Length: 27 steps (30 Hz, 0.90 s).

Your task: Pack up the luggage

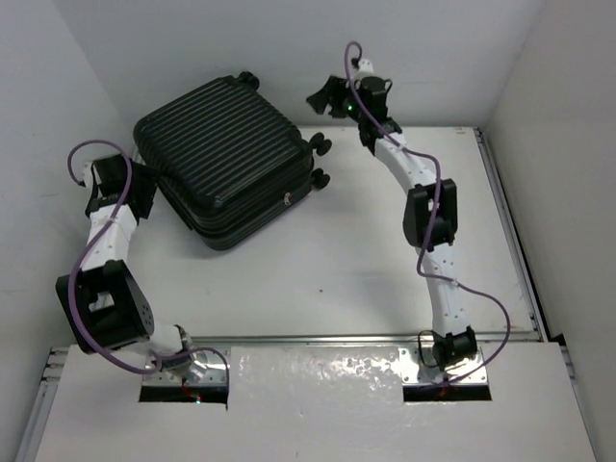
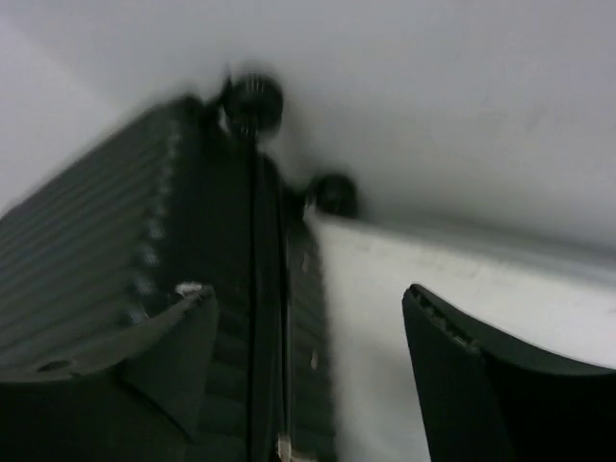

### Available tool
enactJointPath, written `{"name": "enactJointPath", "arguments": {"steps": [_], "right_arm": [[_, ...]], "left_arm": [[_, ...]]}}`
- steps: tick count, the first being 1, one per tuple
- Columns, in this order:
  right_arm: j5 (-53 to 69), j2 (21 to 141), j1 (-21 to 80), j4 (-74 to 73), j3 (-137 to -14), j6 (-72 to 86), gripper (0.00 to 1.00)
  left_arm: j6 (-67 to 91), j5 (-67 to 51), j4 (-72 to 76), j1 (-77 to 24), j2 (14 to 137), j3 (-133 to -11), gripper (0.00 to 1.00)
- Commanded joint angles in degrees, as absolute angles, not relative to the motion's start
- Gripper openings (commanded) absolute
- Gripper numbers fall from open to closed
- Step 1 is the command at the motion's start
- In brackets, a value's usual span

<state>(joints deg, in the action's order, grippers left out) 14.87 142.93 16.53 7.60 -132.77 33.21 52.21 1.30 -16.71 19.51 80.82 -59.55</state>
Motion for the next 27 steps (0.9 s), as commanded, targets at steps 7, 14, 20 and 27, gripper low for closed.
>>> {"name": "enactJointPath", "arguments": {"steps": [7,14,20,27], "right_arm": [[48.2,125.7,19.5,49.0,-86.5,57.7,0.63],[46.6,108.8,16.3,64.2,-59.4,63.5,0.68],[27.8,100.6,11.2,5.8,-71.0,30.8,0.7],[-3.6,82.0,15.7,-10.3,-70.8,19.8,0.99]], "left_arm": [[40.5,-21.7,-11.8,12.9,100.5,-72.2,0.7],[41.0,-23.6,-9.5,0.5,107.2,-75.0,0.7],[48.8,-19.0,-3.9,0.6,101.2,-65.9,0.7],[51.4,-12.1,-3.7,1.8,93.9,-60.7,0.72]]}}
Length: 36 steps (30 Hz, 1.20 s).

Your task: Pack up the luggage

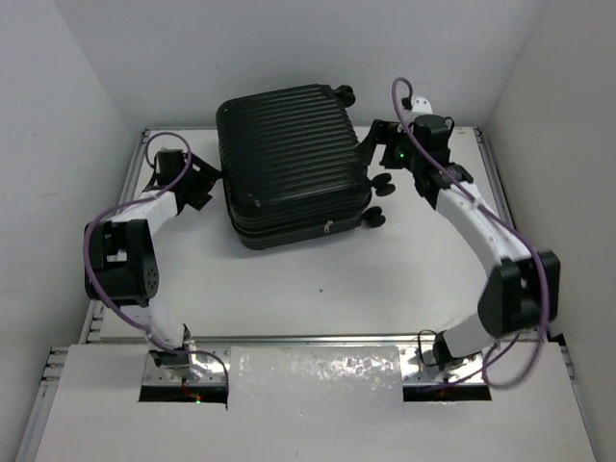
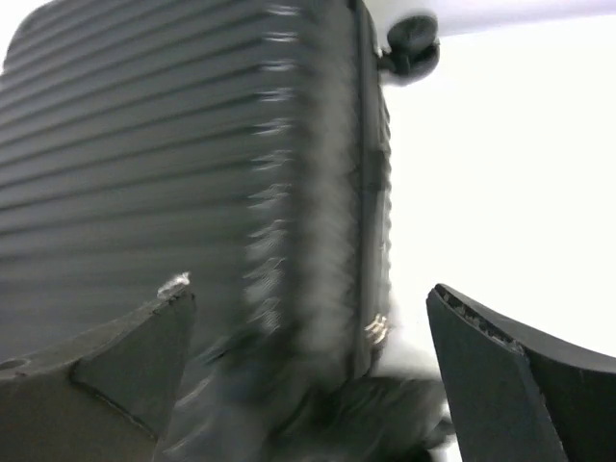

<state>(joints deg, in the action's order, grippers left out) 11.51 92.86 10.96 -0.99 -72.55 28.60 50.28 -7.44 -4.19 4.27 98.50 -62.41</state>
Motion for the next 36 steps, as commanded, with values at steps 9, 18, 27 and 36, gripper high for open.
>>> {"name": "enactJointPath", "arguments": {"steps": [9,18,27,36], "right_arm": [[-13.5,63.0,35.4,1.0,-44.4,17.0,0.99],[-8.6,64.7,41.7,7.8,-36.6,18.3,0.9],[-7.0,66.4,41.7,9.9,-35.3,19.1,0.88],[-8.5,71.1,41.7,8.8,-36.2,17.4,0.88]], "left_arm": [[48.9,-13.3,-2.4,7.3,88.2,-56.0,0.73],[47.3,-17.7,2.9,7.2,93.7,-55.2,0.6],[43.7,-20.0,3.2,6.9,104.1,-62.2,0.48],[39.9,-20.2,2.5,5.0,113.7,-68.5,0.3]]}}
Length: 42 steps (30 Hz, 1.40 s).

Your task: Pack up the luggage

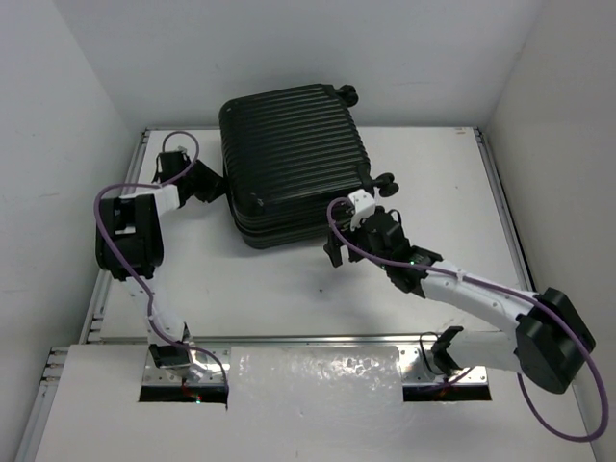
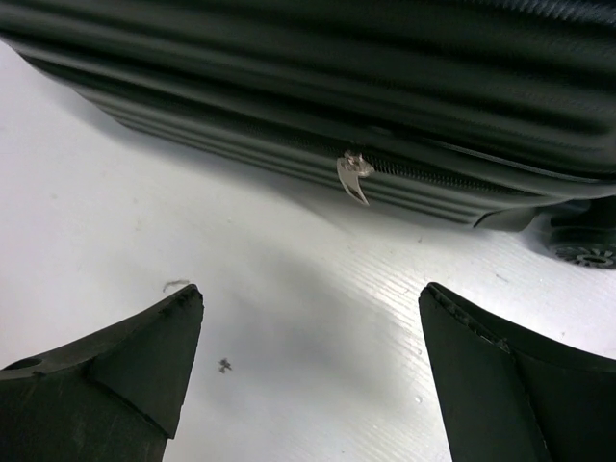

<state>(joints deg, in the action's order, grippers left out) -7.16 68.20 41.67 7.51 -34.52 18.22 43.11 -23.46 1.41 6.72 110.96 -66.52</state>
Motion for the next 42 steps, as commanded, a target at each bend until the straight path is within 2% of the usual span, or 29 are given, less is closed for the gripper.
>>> {"name": "enactJointPath", "arguments": {"steps": [1,2,3,4,9,13,14,19,20,23,24,30,35,39,42], "right_arm": [[-9.4,72.1,41.7,9.1,-36.4,17.2,0.88],[-10.3,73.5,41.7,9.7,-36.5,16.7,0.88],[-12.0,76.2,41.7,10.8,-36.7,16.3,0.88],[-13.3,77.4,41.7,11.5,-37.3,15.8,0.88],[-16.8,82.5,41.6,18.4,-39.2,15.5,0.85],[-18.5,89.7,41.7,19.1,-47.2,15.5,0.77],[-19.0,90.7,41.6,19.5,-48.0,15.7,0.71],[-18.8,92.5,41.5,26.5,-48.4,19.4,0.58],[-19.1,93.2,41.5,28.3,-48.5,20.3,0.48],[-21.8,94.6,41.5,30.0,-49.3,20.7,0.33],[-22.9,94.7,41.5,31.0,-49.3,20.7,0.22],[-29.5,91.6,41.2,36.9,-45.2,18.9,0.0],[-26.5,88.7,35.1,41.3,-39.0,19.2,0.0],[-19.6,86.8,28.6,46.5,-33.7,17.4,0.0],[-14.3,87.4,25.1,48.5,-34.0,11.5,0.0]], "left_arm": [[39.7,-20.0,2.1,4.9,114.5,-68.6,0.25],[39.7,-19.9,2.0,5.0,115.0,-68.6,0.08],[39.9,-19.5,1.9,5.1,115.3,-68.8,0.02],[40.0,-19.3,1.8,5.0,116.0,-68.8,0.0],[41.0,-20.5,3.3,4.9,116.3,-68.3,0.0],[41.1,-21.6,4.3,4.9,115.1,-67.6,0.0],[41.2,-21.6,4.7,4.9,114.9,-67.3,0.0],[40.7,-21.4,4.7,4.8,113.7,-66.1,0.0],[40.7,-21.5,4.8,4.8,113.8,-66.0,0.0],[41.0,-21.5,4.8,4.9,113.9,-65.9,0.0],[40.9,-21.4,4.8,4.9,113.6,-65.9,0.0],[41.0,-20.7,4.3,4.8,113.4,-66.8,0.0],[41.9,-18.3,2.5,4.8,114.0,-68.6,0.0],[43.7,-14.7,1.3,4.8,114.3,-69.7,0.0],[45.4,-12.5,-0.6,4.7,116.4,-73.5,0.0]]}}
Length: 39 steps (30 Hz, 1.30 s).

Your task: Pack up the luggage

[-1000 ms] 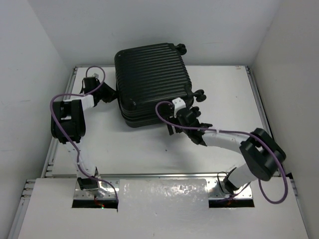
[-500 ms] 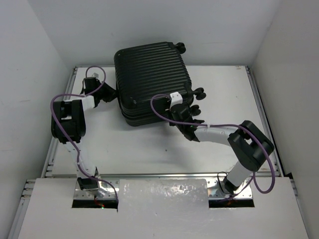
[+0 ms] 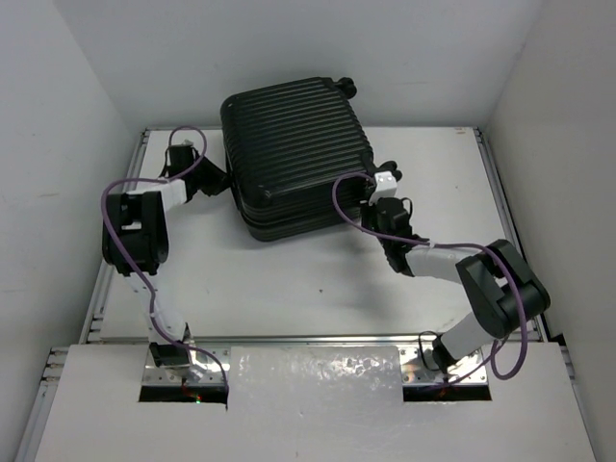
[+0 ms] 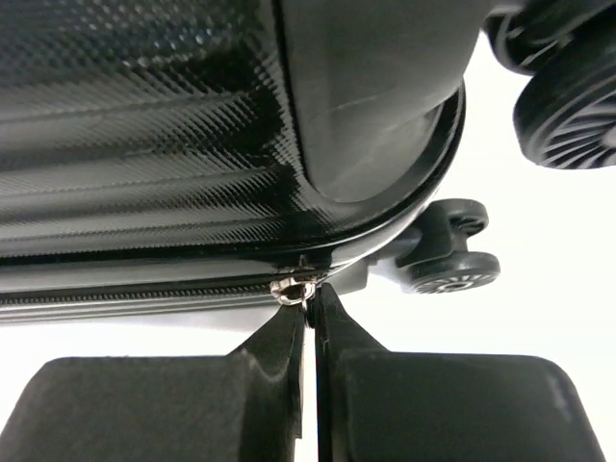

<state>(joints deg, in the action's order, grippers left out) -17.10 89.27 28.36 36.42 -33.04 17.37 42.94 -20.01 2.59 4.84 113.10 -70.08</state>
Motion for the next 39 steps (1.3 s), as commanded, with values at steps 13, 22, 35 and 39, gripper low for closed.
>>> {"name": "enactJointPath", "arguments": {"steps": [13,22,35,39], "right_arm": [[10.3,102.3,4.6,82.5,-33.0,22.4,0.0],[24.9,117.9,-2.0,79.8,-51.3,31.8,0.0],[43.0,129.8,2.3,62.3,-77.7,29.2,0.0],[40.7,127.9,4.4,60.1,-76.1,27.8,0.03]], "left_arm": [[48.0,-5.5,-12.2,4.0,127.5,-93.6,0.0],[46.5,-4.5,-16.3,3.8,133.1,-103.6,0.0],[37.8,-8.3,-25.8,3.4,140.1,-122.3,0.0],[36.7,-9.6,-33.1,3.4,144.2,-134.0,0.0]]}}
